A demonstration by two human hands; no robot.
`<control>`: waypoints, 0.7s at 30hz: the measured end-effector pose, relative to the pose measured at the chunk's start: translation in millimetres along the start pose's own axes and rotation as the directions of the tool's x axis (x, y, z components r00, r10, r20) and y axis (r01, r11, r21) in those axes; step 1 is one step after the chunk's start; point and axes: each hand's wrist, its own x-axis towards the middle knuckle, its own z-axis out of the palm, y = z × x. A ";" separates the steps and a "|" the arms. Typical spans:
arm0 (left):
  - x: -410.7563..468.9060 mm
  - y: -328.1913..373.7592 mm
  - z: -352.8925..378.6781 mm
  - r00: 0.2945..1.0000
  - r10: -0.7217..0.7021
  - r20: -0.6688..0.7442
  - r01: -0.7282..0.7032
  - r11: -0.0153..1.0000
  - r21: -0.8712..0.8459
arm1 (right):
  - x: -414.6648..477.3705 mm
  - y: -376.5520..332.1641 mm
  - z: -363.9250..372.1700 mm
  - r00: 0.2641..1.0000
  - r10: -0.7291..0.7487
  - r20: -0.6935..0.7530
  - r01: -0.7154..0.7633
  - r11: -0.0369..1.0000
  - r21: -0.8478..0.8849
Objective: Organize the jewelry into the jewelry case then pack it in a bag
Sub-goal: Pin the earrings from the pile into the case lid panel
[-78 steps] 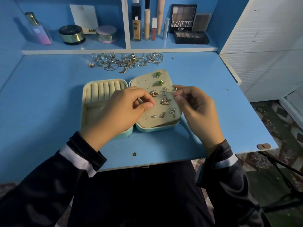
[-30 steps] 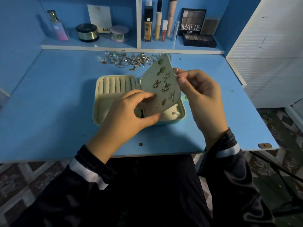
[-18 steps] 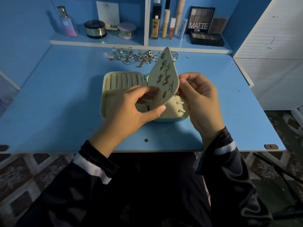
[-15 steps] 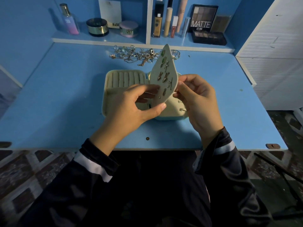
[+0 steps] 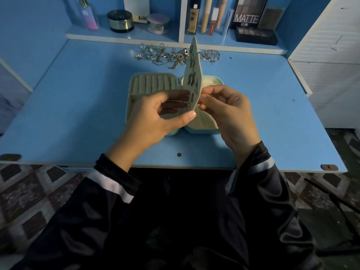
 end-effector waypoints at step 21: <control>0.7 -6.0 -4.1 0.999 -0.033 -0.003 0.032 0.998 -0.048 | -0.8 7.5 8.3 0.996 -0.089 -0.003 0.087 0.973 -0.213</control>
